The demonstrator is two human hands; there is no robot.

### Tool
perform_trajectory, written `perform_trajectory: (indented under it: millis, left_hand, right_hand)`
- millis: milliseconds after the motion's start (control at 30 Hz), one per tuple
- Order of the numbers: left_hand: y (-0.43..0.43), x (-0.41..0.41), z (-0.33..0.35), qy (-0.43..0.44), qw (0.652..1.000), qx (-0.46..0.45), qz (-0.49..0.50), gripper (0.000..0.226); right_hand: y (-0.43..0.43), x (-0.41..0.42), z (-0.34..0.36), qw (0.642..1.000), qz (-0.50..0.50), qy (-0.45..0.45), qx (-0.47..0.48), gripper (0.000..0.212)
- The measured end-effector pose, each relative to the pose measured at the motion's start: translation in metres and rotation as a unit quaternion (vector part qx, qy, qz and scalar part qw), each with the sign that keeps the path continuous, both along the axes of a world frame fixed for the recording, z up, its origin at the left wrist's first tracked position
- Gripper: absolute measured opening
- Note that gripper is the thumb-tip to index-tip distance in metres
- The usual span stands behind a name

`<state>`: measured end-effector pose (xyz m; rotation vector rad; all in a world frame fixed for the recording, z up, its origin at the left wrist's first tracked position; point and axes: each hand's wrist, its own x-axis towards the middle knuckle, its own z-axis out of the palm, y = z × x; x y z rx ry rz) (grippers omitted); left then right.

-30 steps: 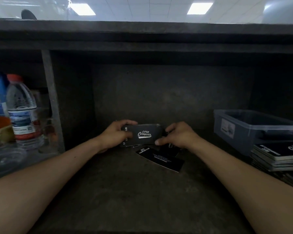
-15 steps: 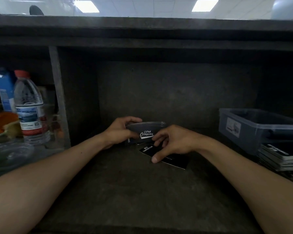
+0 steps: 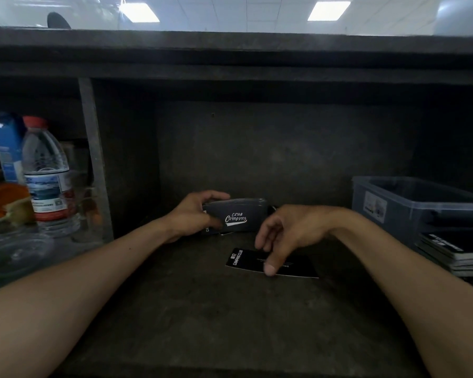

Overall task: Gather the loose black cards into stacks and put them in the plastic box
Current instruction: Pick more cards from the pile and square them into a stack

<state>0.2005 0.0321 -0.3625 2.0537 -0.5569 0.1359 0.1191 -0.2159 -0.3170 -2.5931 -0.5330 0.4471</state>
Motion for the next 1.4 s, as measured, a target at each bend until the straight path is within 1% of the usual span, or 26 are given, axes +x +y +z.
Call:
perform_trajectory:
  millis: [33,100,233,333,433,600,733,800,867,933,1000,1067,1133,1167,1233,1267,1300,1333,1367,1400]
  left_hand:
    - [0.0,0.0,0.0,0.002,1.0,0.0,-0.001,0.067]
    - [0.001,0.001,0.0,0.002,1.0,0.001,-0.002,0.066]
    - [0.0,0.002,-0.001,0.002,1.0,0.0,0.002,0.07]
    - [0.0,0.001,-0.001,0.011,1.0,0.002,-0.005,0.071]
    - [-0.002,0.0,-0.001,0.012,1.0,-0.002,-0.007,0.067]
    - [-0.003,0.0,-0.001,0.015,1.0,-0.013,-0.012,0.061]
    - [-0.003,0.0,-0.001,0.008,1.0,-0.014,-0.013,0.061]
    - [-0.004,-0.001,-0.001,0.011,1.0,-0.02,-0.015,0.06]
    - [-0.004,-0.002,-0.001,0.022,0.999,-0.035,-0.017,0.058]
    - [-0.002,-0.002,0.0,0.032,0.998,-0.043,-0.026,0.058]
    - [0.0,-0.002,0.002,0.035,0.998,-0.026,-0.044,0.059]
    - [0.001,-0.002,0.003,0.028,0.998,0.0,-0.061,0.057]
    - [0.0,-0.004,0.002,0.009,0.998,0.019,-0.055,0.061]
    - [-0.002,-0.004,0.001,-0.003,0.999,0.021,-0.048,0.063]
    - [-0.005,-0.003,-0.002,-0.026,0.998,0.005,-0.048,0.055]
    - [-0.007,-0.003,-0.004,-0.036,0.998,-0.004,-0.052,0.048]
    - [-0.008,-0.003,-0.005,-0.04,0.998,-0.013,-0.053,0.043]
    - [-0.008,-0.003,-0.005,-0.04,0.998,-0.021,-0.052,0.039]
    - [-0.008,-0.002,-0.004,-0.037,0.998,-0.027,-0.05,0.037]
    - [-0.007,-0.001,-0.003,-0.036,0.998,-0.035,-0.045,0.036]
  right_hand:
    - [-0.003,-0.003,0.003,0.999,0.005,0.02,-0.03,0.06]
    - [-0.004,-0.008,0.007,0.998,0.01,0.04,-0.049,0.054]
    - [-0.001,-0.012,0.007,0.999,0.013,0.043,-0.02,0.052]
    - [0.003,-0.014,0.008,0.998,0.027,0.039,-0.027,0.051]
    - [0.005,-0.015,0.007,0.999,0.029,0.027,-0.028,0.052]
    - [0.003,-0.015,0.007,1.0,0.007,0.009,-0.008,0.042]
    - [-0.002,-0.013,0.008,1.0,-0.011,0.018,0.015,0.05]
    - [-0.003,-0.009,0.005,0.999,-0.025,-0.017,0.012,0.048]
    - [-0.002,-0.001,0.001,0.996,-0.041,-0.065,0.04,0.038]
    - [0.0,0.007,-0.004,0.984,-0.056,-0.136,0.101,0.022]
    - [0.001,0.014,-0.012,0.961,-0.071,-0.236,0.126,0.012]
    - [0.003,0.02,-0.022,0.937,-0.098,-0.311,0.128,0.018]
    - [0.003,0.025,-0.03,0.911,-0.151,-0.355,0.148,0.033]
    - [0.002,0.027,-0.031,0.896,-0.179,-0.367,0.173,0.04]
    - [-0.002,0.034,-0.031,0.868,-0.219,-0.375,0.239,0.044]
    - [-0.006,0.038,-0.03,0.858,-0.237,-0.375,0.261,0.041]
    - [-0.01,0.042,-0.03,0.853,-0.259,-0.369,0.265,0.033]
    - [-0.015,0.046,-0.031,0.857,-0.284,-0.353,0.245,0.022]
    - [-0.02,0.048,-0.032,0.87,-0.302,-0.327,0.212,0.016]
    - [-0.025,0.049,-0.034,0.89,-0.303,-0.294,0.174,0.02]
